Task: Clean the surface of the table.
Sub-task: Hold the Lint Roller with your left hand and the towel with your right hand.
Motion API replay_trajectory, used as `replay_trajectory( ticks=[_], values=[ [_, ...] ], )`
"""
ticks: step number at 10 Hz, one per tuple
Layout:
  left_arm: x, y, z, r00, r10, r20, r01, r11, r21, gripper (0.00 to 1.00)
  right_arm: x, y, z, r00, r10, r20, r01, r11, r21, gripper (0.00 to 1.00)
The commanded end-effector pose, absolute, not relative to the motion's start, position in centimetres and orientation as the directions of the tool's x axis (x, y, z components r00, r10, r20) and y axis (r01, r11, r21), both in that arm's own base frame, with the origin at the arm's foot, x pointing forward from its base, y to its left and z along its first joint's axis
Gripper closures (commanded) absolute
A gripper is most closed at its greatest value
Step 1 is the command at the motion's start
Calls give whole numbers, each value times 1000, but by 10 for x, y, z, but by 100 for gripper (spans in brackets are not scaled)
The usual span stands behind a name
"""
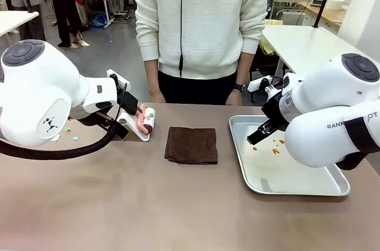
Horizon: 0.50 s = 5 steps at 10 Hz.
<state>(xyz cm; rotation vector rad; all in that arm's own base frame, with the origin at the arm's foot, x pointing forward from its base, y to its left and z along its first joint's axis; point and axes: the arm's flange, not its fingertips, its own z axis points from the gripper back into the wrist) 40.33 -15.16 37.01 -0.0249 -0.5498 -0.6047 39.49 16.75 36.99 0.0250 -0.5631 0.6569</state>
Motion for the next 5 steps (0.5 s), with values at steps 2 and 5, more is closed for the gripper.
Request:
replay_trajectory(
  ticks=[2, 5],
  values=[
    [403, -152, 370, 684, -533, 498, 546, 827, 135, 0, 395, 167, 370, 648, 570, 504, -584, 798, -151, 0],
    [403, -152, 370, 684, -533, 498, 546, 827, 135, 0, 394, 167, 376, 676, 532, 510, -550, 825, -131, 0]
  ],
)
